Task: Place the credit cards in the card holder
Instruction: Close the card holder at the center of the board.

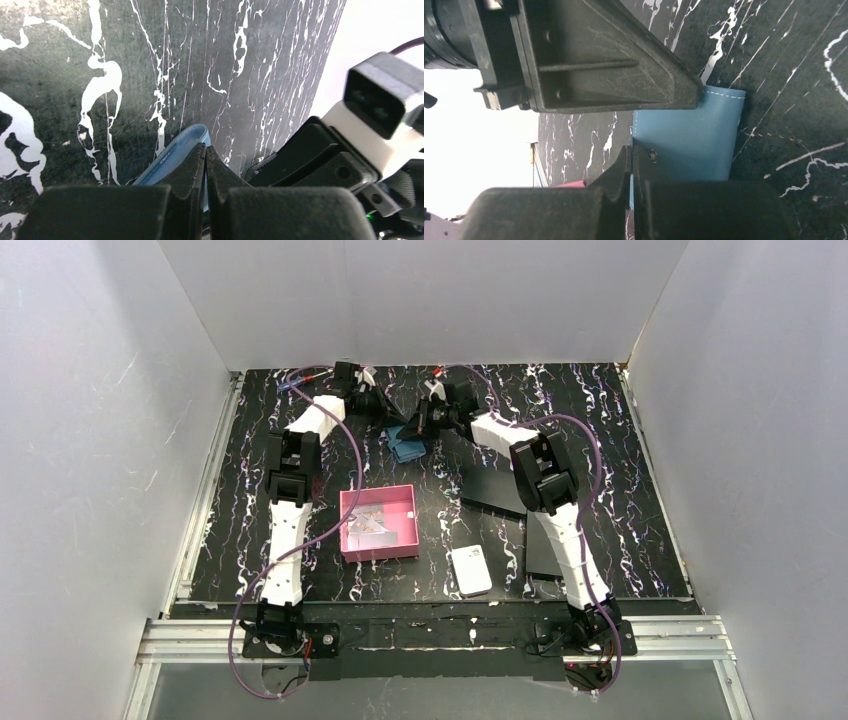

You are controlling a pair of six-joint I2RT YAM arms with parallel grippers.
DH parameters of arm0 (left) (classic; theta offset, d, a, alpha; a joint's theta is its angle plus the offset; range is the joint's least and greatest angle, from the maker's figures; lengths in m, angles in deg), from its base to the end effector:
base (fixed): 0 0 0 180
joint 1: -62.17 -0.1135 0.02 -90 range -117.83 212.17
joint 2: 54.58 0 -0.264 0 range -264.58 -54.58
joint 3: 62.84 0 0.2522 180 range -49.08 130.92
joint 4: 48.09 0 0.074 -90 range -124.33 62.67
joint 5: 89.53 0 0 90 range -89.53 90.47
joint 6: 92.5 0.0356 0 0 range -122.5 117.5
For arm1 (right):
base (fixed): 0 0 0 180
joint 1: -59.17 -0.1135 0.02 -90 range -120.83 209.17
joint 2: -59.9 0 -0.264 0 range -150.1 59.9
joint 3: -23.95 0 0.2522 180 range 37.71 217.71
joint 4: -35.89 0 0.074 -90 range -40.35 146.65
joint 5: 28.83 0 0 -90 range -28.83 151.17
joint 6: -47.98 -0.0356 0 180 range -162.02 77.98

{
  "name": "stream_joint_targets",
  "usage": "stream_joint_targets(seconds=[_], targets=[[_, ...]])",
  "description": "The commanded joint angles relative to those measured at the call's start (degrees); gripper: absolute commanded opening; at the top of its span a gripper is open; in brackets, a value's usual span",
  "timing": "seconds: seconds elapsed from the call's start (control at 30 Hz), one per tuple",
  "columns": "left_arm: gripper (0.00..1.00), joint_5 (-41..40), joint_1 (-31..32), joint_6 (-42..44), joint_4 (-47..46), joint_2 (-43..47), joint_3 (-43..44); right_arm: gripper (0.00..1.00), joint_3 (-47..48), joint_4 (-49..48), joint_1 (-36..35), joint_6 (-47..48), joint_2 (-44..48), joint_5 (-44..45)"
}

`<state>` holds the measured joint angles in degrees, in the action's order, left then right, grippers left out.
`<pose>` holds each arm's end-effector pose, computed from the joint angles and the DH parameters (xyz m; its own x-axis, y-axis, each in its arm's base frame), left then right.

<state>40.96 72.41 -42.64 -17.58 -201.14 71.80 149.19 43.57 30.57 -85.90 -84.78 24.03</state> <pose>0.5486 -0.1226 0.1387 -0.8988 -0.3358 -0.2818 0.0359 0.5843 -0.8107 0.4852 0.2890 0.1355 -0.8800 0.1495 -0.4508 -0.3377 0.4703 0.8153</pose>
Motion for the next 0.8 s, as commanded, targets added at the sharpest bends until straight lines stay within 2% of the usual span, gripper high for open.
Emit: stream_joint_targets(seconds=[0.0,0.27,0.5,0.77], targets=[[0.00,-3.8,-0.4,4.8,8.8,2.4,-3.2,0.01,7.0,9.6,0.3,5.4,1.1,3.2],[0.00,-4.0,-0.8,6.1,9.3,2.7,-4.9,0.01,10.1,15.2,0.3,8.5,-0.7,4.8],[0.00,-3.8,-0.8,5.9,8.9,2.7,-4.9,0.01,8.9,17.2,0.3,11.2,-0.9,7.2],[0.00,-4.1,-0.8,6.3,9.0,2.7,-5.0,0.01,9.6,23.4,0.1,17.2,0.4,13.7]])
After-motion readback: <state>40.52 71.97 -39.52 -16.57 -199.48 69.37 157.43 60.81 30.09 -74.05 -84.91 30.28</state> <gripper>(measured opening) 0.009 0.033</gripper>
